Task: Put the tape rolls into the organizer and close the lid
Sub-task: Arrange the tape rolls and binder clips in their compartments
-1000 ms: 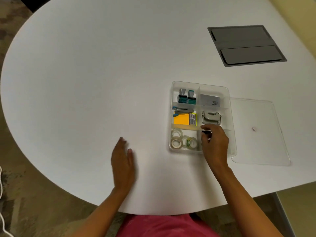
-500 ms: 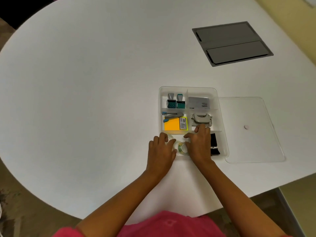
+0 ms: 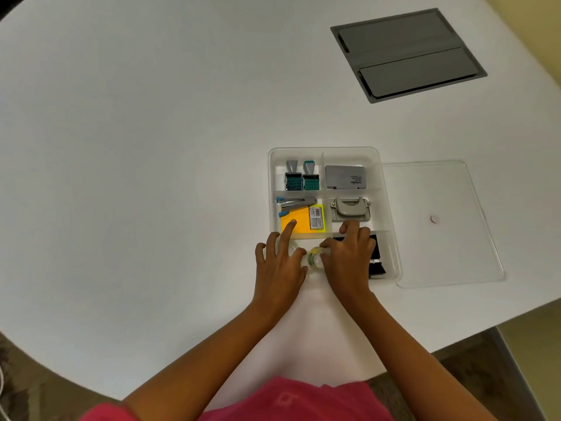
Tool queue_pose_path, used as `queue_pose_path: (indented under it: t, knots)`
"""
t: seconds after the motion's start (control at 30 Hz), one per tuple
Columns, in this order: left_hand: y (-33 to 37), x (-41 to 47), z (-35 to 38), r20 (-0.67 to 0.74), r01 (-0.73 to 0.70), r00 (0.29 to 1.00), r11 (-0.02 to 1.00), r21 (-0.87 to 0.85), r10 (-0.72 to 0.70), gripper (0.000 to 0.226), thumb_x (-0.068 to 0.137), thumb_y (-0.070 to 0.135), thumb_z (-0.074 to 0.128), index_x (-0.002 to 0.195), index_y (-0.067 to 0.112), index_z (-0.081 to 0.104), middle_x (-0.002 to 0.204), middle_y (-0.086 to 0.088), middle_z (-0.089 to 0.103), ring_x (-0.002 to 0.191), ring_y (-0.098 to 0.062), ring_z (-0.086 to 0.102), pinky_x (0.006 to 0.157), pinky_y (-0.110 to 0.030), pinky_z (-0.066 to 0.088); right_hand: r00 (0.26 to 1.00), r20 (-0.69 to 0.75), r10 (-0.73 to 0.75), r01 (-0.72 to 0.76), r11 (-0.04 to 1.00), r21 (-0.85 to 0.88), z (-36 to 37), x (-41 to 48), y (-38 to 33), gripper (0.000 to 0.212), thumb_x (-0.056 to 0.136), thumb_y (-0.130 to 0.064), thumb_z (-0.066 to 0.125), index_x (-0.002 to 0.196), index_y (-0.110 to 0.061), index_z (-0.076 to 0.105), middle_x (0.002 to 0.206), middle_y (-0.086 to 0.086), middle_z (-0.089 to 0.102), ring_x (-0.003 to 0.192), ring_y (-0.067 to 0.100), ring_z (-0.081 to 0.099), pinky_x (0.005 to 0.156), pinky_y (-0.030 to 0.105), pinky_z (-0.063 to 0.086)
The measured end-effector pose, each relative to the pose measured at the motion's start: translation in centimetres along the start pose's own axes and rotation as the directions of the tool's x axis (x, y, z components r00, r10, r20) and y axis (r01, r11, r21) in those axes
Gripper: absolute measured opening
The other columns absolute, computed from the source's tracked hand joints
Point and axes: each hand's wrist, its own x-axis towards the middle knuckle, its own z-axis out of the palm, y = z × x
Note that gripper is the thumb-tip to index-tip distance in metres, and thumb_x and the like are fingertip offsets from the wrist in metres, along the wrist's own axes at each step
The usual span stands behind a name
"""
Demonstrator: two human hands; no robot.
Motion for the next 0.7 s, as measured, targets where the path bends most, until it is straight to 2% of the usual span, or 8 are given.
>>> queue_pose_path:
  t: [0.07,0.13,0.23,0.3,0.4,0.5,0.6,0.7]
  knots:
    - [-0.1,0.5,0.2,0.006,-0.038,0.999,0.999,-0.025,0.038,0.029,0.077,0.037,0.072,0.106,0.031,0.069,0.154,-0.007,0.030,0.139,-0.039,0.031,0.109,-0.058,0.025,0.999,-0.048,0.008,-0.007,1.000,0.021,-0.3,-0.1,0.2,0.020,0.060,-0.018,0.089,0.074,-0.013,0.076,0.093,0.015,0.062,0.086,0.034,0.058,0.069,0.041,0.047]
    - [-0.1,1.2,0.4,0.006,-0.105,0.994,0.995,-0.001,0.105,0.048,0.080,0.044,0.066,0.127,0.037,0.057,0.157,-0.003,0.022,0.144,-0.039,0.013,0.114,-0.057,0.008,0.997,-0.069,0.019,-0.015,0.998,0.057,-0.5,-0.1,0.3,0.018,0.063,-0.018,0.086,0.077,-0.012,0.076,0.095,0.015,0.061,0.089,0.034,0.057,0.072,0.041,0.046]
    - [0.0,2.2,0.7,0.075,-0.106,0.992,0.994,0.014,0.105,0.073,0.080,0.059,0.055,0.145,0.040,0.027,0.160,0.002,0.000,0.143,-0.032,-0.018,0.112,-0.048,-0.022,0.996,-0.078,0.033,-0.024,0.994,0.103,-0.7,-0.1,0.5,0.016,0.068,-0.019,0.083,0.081,-0.012,0.076,0.100,0.015,0.058,0.094,0.034,0.054,0.075,0.042,0.043]
    - [0.0,2.7,0.9,0.121,-0.088,0.989,0.996,0.034,0.083,0.085,0.074,0.060,0.063,0.146,0.040,0.023,0.158,0.004,-0.010,0.140,-0.031,-0.025,0.108,-0.046,-0.029,0.994,-0.104,0.028,-0.015,0.993,0.116,-0.9,-0.3,0.5,0.014,0.069,-0.017,0.082,0.080,-0.011,0.075,0.098,0.016,0.059,0.092,0.034,0.055,0.073,0.041,0.044]
    - [0.3,3.3,0.9,0.153,-0.166,0.977,0.980,0.110,0.148,0.064,0.065,0.058,0.073,0.124,0.036,0.058,0.152,0.007,-0.023,0.139,-0.033,-0.027,0.107,-0.050,-0.028,0.984,-0.176,0.001,0.020,0.993,0.118,-1.3,-0.7,0.4,0.013,0.066,-0.014,0.084,0.075,-0.011,0.075,0.090,0.016,0.062,0.085,0.034,0.058,0.068,0.040,0.046]
    - [0.4,3.6,1.1,0.141,-0.213,0.971,0.964,0.157,0.191,0.038,0.066,0.052,0.076,0.096,0.029,0.071,0.150,0.009,-0.028,0.140,-0.031,-0.029,0.108,-0.051,-0.028,0.979,-0.202,-0.008,0.028,0.995,0.096,-1.7,-1.1,0.6,0.014,0.065,-0.014,0.085,0.073,-0.011,0.074,0.088,0.016,0.062,0.084,0.034,0.059,0.068,0.042,0.046]
    - [0.4,3.7,0.7,0.087,-0.245,0.969,0.952,0.186,0.232,0.028,0.067,0.047,0.077,0.084,0.026,0.073,0.158,0.004,-0.005,0.143,-0.031,-0.016,0.110,-0.051,-0.018,0.977,-0.214,0.002,0.014,0.997,0.071,-1.8,-1.4,0.7,0.015,0.064,-0.015,0.085,0.074,-0.011,0.074,0.089,0.015,0.061,0.085,0.033,0.059,0.070,0.041,0.044]
    - [0.4,3.6,-0.1,0.055,-0.275,0.961,0.933,0.232,0.270,0.033,0.064,0.050,0.078,0.085,0.025,0.074,0.154,-0.002,0.032,0.143,-0.034,0.022,0.110,-0.057,0.008,0.973,-0.232,0.003,0.007,0.999,0.044,-1.8,-1.6,0.7,0.014,0.066,-0.016,0.083,0.074,-0.012,0.074,0.090,0.014,0.061,0.087,0.033,0.058,0.076,0.038,0.033]
